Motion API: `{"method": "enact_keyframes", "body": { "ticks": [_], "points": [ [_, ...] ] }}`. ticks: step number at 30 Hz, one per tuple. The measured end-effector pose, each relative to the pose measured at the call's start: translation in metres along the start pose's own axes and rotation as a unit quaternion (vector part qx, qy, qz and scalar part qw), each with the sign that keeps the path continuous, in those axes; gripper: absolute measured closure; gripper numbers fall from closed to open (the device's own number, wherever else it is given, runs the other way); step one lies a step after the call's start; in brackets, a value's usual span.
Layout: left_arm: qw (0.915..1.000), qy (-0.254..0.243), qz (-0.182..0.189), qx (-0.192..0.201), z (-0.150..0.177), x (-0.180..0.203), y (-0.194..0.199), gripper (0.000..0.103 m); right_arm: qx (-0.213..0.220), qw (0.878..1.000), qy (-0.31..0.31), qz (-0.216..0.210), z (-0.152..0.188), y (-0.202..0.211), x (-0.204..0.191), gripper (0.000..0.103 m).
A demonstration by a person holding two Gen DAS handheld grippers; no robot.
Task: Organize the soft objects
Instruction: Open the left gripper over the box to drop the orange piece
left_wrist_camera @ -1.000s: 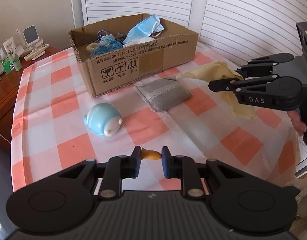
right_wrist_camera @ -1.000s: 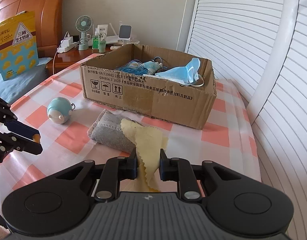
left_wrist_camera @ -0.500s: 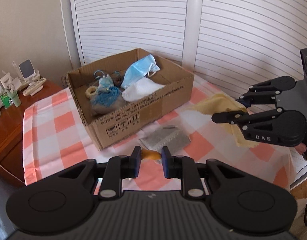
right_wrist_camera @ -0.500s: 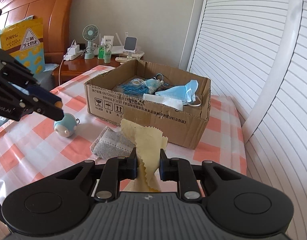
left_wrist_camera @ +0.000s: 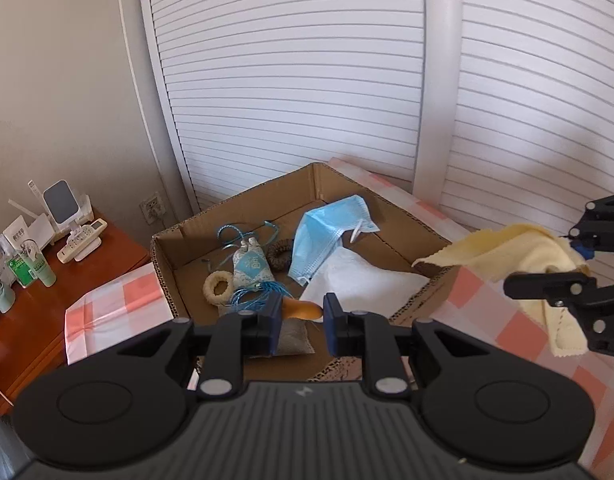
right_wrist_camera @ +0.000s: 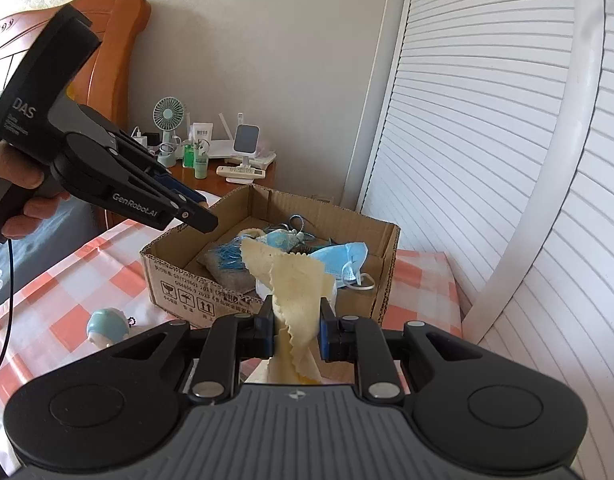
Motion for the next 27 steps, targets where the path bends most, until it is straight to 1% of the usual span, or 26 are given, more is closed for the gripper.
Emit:
{"method": "enact_keyframes", "body": {
  "ticks": [7,13,14,16,17,18,21,23,25,27],
  "points": [
    [0.9994,0.011,-0.020,-0.024,0.004,-0.023,-0.030,0.083,-0.003,1.000,0.002,-0.001,-0.008,-0.019,0.007,0.080],
    [0.9973,0.039,-0.048,-0.041,0.000,-0.054,-0.065,0.082,-0.005,1.000,-0.002,-0.006,-0.013,-0.032,0.009,0.080],
    [0.9969,0.042,-0.051,-0.043,0.000,-0.057,-0.071,0.077,-0.005,1.000,-0.002,-0.006,-0.014,-0.033,0.009,0.080],
    [0.9956,0.050,-0.066,-0.044,0.001,-0.066,-0.080,0.050,-0.004,1.000,-0.004,-0.006,-0.016,-0.035,0.010,0.080],
    [0.9951,0.054,-0.070,-0.046,0.002,-0.069,-0.084,0.023,-0.004,1.000,-0.006,-0.007,-0.016,-0.036,0.010,0.080],
    [0.9947,0.056,-0.074,-0.045,0.002,-0.072,-0.085,0.009,-0.004,1.000,-0.007,-0.006,-0.017,-0.036,0.010,0.080],
    [0.9946,0.054,-0.087,-0.015,-0.001,-0.075,-0.075,0.009,-0.006,1.000,-0.008,-0.006,-0.019,-0.039,0.010,0.080],
    [0.9948,0.055,-0.086,-0.005,-0.002,-0.075,-0.065,0.008,-0.009,1.000,-0.010,-0.006,-0.020,-0.041,0.011,0.080],
    [0.9947,0.050,-0.089,0.005,-0.004,-0.073,-0.051,0.003,-0.013,1.000,-0.014,-0.005,-0.021,-0.043,0.011,0.080],
    [0.9951,0.041,-0.090,0.013,-0.004,-0.067,-0.035,0.002,-0.017,1.000,-0.019,-0.007,-0.021,-0.048,0.011,0.080]
  ]
}}
Point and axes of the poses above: each gripper's, at about its wrist camera, not at the fingertips, and y roughly against the way its jaws point, x to its right, z to its underside, the point moved 8 cm from there along -y, roughly the way its jaws point, and after that the axes turned 14 degrees about x, right-handed, at the moved point
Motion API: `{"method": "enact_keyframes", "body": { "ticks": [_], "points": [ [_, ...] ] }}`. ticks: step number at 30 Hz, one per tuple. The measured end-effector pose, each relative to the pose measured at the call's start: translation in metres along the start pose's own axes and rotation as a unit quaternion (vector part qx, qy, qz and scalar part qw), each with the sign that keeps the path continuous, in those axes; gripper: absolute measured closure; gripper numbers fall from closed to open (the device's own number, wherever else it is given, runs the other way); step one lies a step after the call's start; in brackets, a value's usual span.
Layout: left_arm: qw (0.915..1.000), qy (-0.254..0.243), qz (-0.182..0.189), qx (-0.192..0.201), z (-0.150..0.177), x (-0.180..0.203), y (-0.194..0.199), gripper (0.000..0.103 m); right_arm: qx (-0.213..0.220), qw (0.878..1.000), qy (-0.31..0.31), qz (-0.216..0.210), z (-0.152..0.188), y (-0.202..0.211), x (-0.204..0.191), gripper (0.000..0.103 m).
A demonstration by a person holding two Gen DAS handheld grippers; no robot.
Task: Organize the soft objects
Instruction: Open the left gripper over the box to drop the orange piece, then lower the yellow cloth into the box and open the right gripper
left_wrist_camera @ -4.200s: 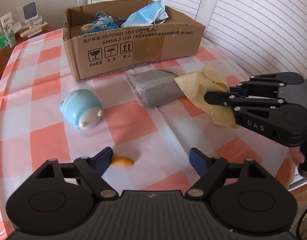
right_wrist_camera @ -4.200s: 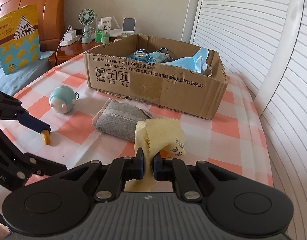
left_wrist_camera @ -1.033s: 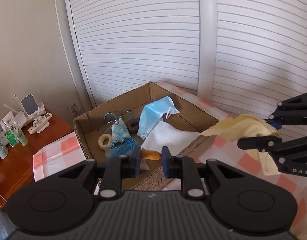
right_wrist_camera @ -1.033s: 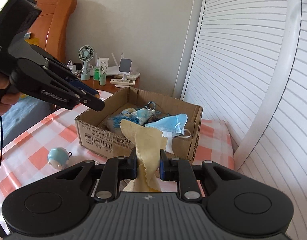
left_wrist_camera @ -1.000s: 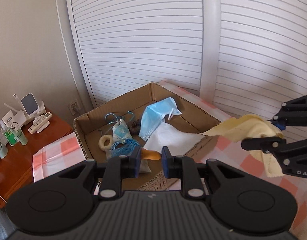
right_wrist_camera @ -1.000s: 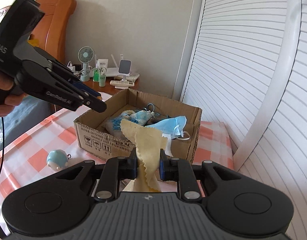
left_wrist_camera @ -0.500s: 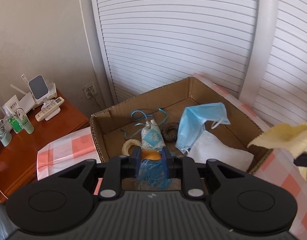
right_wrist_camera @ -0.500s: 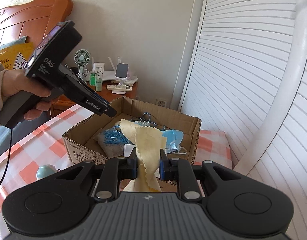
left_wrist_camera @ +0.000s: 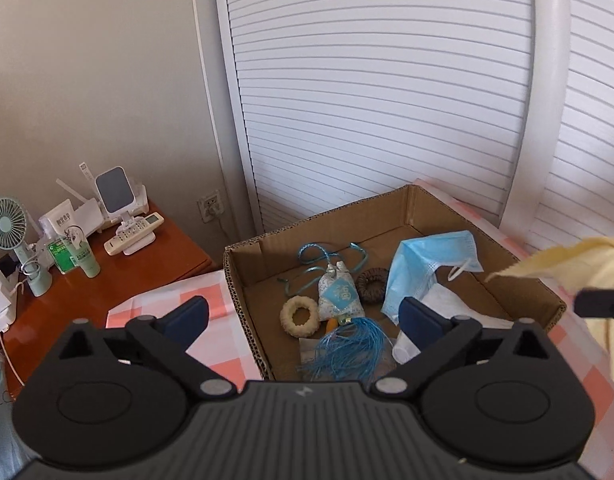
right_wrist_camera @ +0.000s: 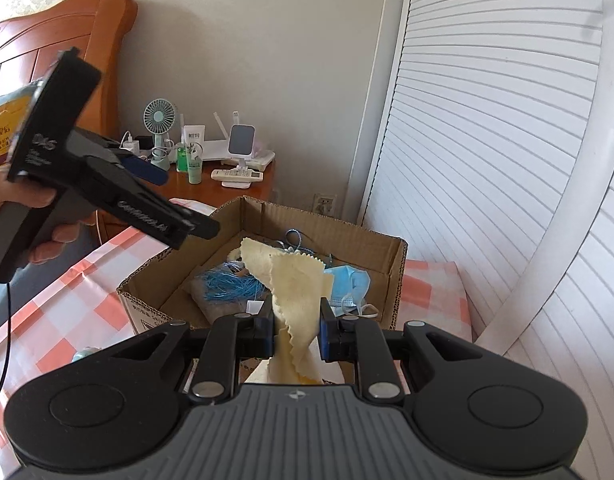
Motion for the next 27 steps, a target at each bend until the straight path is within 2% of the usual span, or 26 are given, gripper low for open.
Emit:
{"method": "enact_keyframes", "body": {
  "ticks": [8,10,17,18,19,20,22,27],
  "points": [
    [0.9985,-0.006,0.015,0.053,0.008,0.017,0.087,0.001,-0.016,0.999,-0.030,-0.004,-0.011,-0.033,0.002,0.080],
    [0.9985,-0.002,0.018,0.051,0.019,0.021,0.102,0.001,-0.021,0.999,-0.038,-0.007,-0.017,-0.045,0.003,0.080],
    [0.9986,0.013,-0.013,0.049,0.058,0.026,0.138,0.001,-0.039,0.998,-0.058,0.001,-0.029,-0.090,0.006,0.078],
    [0.9986,0.014,-0.017,0.049,0.062,0.026,0.142,0.001,-0.039,0.998,-0.058,0.006,-0.030,-0.095,0.007,0.074],
    [0.9986,0.013,-0.016,0.048,0.065,0.027,0.145,0.001,-0.041,0.998,-0.055,0.009,-0.031,-0.100,0.007,0.057],
    [0.9988,0.012,-0.016,0.046,0.067,0.029,0.147,0.001,-0.043,0.997,-0.054,0.014,-0.030,-0.104,0.008,0.030],
    [0.9989,0.014,-0.014,0.042,0.071,0.031,0.151,0.001,-0.035,0.997,-0.056,0.027,-0.030,-0.106,0.011,0.009],
    [0.9991,0.018,-0.010,0.037,0.078,0.034,0.158,0.001,-0.027,0.998,-0.055,0.030,-0.025,-0.094,0.008,0.000]
  ]
}}
Point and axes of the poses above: each gripper's, at about its wrist camera, not at the fingertips, and y roughly against the way its jaws point, x to its right, z to its underside, the point moved 8 cm from there along -y, roughly the way its jaws point, and after that the axes turned 14 degrees about x, right-handed, at the moved point
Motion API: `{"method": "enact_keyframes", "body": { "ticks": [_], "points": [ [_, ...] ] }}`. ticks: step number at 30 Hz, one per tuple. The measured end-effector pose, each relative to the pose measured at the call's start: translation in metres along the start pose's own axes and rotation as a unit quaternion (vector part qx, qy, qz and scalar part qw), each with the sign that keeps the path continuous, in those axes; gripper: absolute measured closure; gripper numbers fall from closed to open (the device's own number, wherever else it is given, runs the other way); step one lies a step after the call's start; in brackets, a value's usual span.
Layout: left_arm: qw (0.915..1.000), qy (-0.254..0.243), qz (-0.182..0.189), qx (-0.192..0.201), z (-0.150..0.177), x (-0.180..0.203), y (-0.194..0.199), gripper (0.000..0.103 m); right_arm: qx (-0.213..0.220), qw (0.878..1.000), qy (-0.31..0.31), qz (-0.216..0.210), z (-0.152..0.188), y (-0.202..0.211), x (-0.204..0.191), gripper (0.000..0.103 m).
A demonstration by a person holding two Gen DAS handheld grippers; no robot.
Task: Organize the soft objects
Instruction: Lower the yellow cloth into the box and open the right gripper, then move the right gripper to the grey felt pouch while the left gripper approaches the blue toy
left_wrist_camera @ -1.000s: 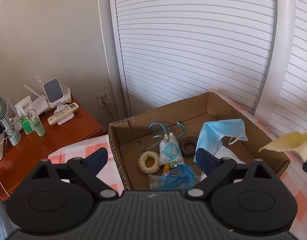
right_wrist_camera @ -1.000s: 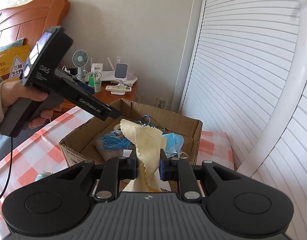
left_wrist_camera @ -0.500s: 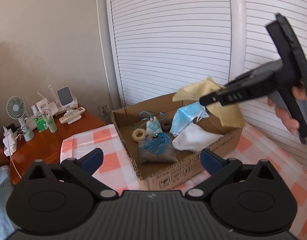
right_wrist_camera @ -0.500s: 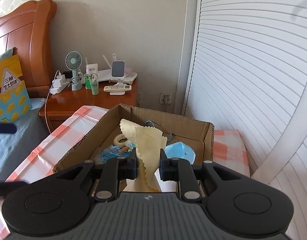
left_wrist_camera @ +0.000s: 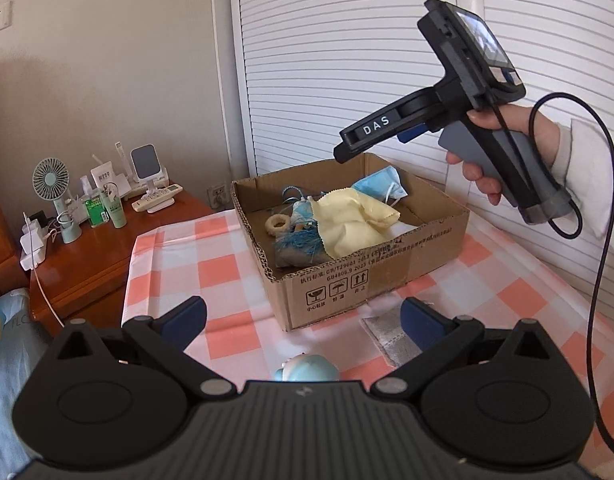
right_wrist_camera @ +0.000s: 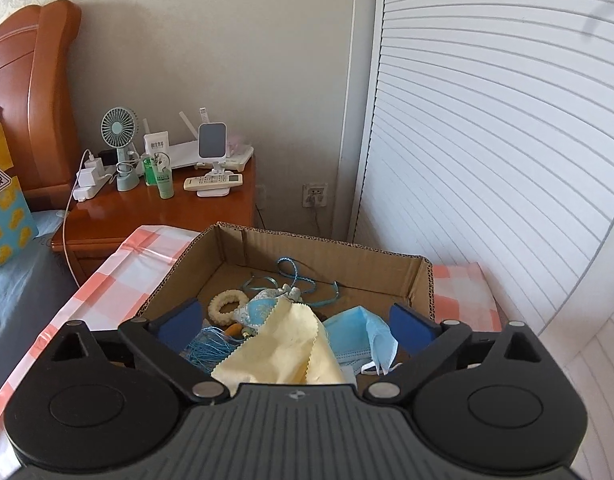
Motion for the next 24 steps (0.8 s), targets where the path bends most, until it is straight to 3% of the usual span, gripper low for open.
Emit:
{"method": "enact_keyframes", "body": {
  "ticks": [12,24],
  "points": [
    [0.9996,0.014,-0.014,-0.018,0.011,-0.002,0.011,0.001,-0.028,0.999,0.000,0.029,0.037,0.048,-0.011,0.000],
    [0.9982,0.032,-0.030,-0.041,0.037,-0.010,0.005,0.001,-0.069,0.997,-0.028,0.013,0.122,0.069,-0.044,0.000]
  ]
}}
Point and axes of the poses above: each gripper's, at about its wrist camera, not at the fingertips, and y roughly against the way its jaws point, x to its right, z to its underside, the point moved 8 cm from there along -y, roughly the way its jaws point, and after that the axes turned 14 degrees about x, right-handed, at the moved point
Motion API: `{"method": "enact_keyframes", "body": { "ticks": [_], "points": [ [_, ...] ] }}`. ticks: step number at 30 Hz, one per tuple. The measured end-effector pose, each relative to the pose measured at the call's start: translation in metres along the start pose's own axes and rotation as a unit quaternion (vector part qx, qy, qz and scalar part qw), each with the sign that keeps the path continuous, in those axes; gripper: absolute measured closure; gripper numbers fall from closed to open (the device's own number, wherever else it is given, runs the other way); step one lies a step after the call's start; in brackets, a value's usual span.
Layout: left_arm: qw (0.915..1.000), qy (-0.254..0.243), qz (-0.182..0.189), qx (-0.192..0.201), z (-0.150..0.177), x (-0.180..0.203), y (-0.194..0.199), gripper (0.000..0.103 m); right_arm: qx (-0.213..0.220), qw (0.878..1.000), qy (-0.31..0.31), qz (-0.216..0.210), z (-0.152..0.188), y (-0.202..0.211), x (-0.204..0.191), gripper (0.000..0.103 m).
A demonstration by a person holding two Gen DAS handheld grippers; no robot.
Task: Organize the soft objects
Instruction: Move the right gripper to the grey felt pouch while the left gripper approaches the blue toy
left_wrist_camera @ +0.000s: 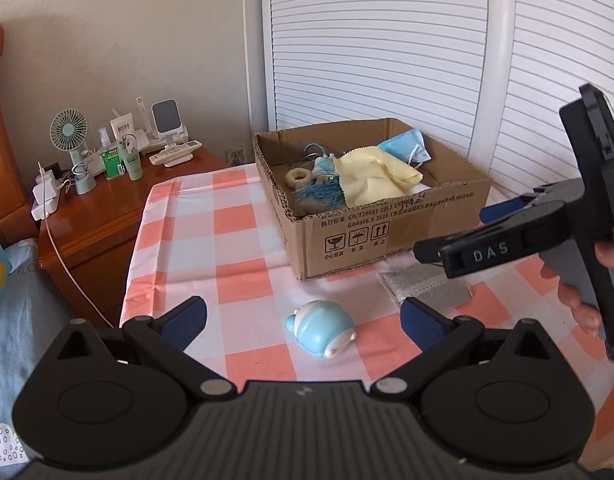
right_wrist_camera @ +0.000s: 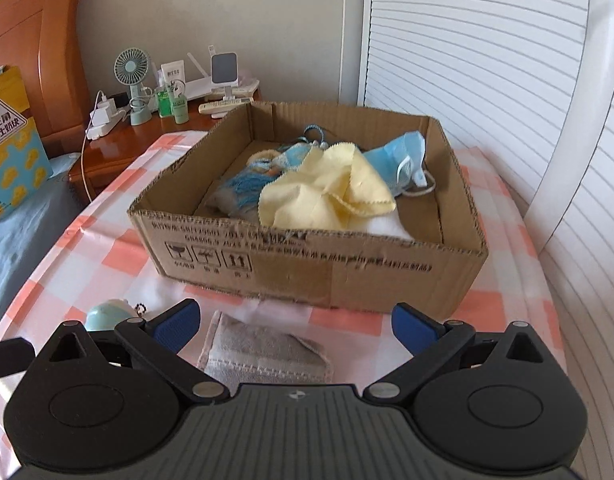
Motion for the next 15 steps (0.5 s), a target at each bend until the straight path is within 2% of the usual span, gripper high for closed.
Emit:
{"method": "enact_keyframes", "body": {
  "ticks": [6,11,15],
  "points": [
    [0.9997,-0.017,-0.012,-0.009,0.008,0.000,-0.003,0.001,-0.031,0.999,-0.003,-0.013,0.025,-0.014,-0.019,0.000],
    [0.9998,-0.010,-0.007,-0.019,0.014,0.000,-0.006,0.001,-0.050,0.999,0.007,0.004,0.041,-0.027,-0.027,0.000],
    [0.9996,-0.007,-0.005,-0.028,0.020,-0.002,-0.011,0.001,-0.052,0.998,-0.007,0.031,0.047,-0.030,-0.010,0.000]
  ]
}}
Point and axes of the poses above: each gripper's, at about its wrist camera, not at the fingertips, and y roughly against the way its jaws point, x to its right, z to its underside, the point moved 8 cm from there along -y, roughly the way its jaws point, and after that the axes turned 14 degrees about x, right-handed, at the moved point
